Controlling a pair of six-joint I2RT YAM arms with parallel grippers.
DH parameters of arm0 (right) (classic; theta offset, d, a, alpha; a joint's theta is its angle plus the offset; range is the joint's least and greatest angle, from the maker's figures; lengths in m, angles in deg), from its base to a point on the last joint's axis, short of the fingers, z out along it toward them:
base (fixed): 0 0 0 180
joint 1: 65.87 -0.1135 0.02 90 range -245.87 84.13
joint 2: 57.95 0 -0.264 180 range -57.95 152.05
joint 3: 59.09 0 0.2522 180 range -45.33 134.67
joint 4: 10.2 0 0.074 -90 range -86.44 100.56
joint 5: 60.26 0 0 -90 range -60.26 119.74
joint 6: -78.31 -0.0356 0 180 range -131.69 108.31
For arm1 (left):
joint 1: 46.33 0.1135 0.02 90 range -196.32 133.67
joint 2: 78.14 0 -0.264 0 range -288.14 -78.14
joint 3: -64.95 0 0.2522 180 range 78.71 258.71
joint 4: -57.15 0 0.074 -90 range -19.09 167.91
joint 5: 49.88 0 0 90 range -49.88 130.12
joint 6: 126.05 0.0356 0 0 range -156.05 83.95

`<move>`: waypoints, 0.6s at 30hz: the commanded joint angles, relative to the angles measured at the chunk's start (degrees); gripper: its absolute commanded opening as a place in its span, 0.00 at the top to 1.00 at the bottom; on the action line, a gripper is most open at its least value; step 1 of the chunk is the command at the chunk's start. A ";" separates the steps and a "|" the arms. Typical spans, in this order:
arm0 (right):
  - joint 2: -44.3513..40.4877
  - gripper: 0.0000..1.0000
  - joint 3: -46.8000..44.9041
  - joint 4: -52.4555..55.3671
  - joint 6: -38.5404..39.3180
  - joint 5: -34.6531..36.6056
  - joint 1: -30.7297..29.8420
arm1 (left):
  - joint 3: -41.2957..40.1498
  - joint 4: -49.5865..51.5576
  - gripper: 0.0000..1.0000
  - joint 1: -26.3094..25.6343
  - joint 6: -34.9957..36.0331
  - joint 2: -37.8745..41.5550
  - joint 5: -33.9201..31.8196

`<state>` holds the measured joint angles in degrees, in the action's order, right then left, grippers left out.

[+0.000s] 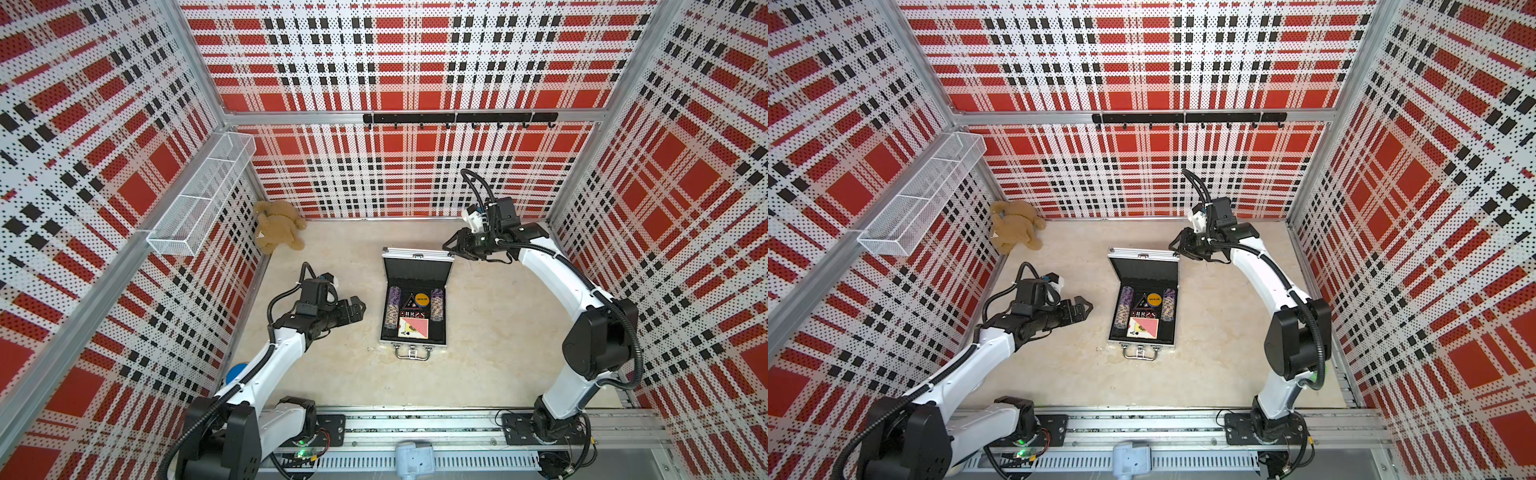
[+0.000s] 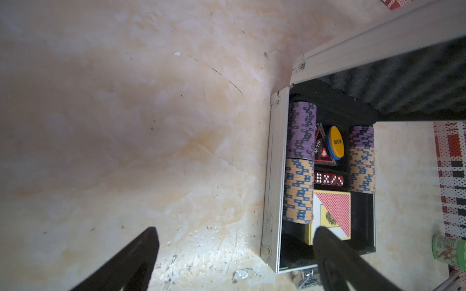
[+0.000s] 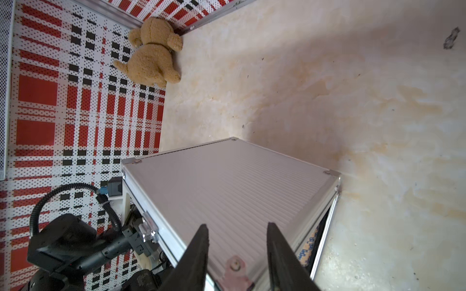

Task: Close the poker set cases
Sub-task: Close the lid of the poker set case.

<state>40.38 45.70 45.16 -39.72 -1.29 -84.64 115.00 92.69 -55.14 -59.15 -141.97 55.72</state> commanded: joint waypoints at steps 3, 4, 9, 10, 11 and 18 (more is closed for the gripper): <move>-6.51 0.61 -6.12 3.19 1.53 0.80 -2.57 | 1.85 2.95 0.02 2.17 0.94 2.46 -1.17; -7.81 0.60 -7.66 3.43 1.43 1.29 -2.77 | 2.00 3.34 0.02 2.29 0.92 2.74 -1.58; -13.13 0.47 -16.38 1.93 0.47 5.19 -2.86 | 2.96 4.76 0.02 1.51 1.64 2.38 -3.35; -13.26 0.45 -17.56 1.49 0.37 5.52 -2.86 | 3.31 4.77 0.02 0.75 1.85 1.99 -3.59; -13.12 0.42 -18.64 1.10 0.43 5.81 -2.86 | 3.68 4.76 0.02 -0.48 2.15 1.34 -3.98; -7.95 0.24 -23.90 -4.68 1.98 8.91 -2.94 | 7.72 2.38 0.01 -14.53 1.73 -7.67 -7.16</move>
<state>30.15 22.83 44.86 -39.33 5.01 -87.65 121.39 96.40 -65.79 -57.40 -147.02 50.21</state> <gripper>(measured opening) 0.753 0.986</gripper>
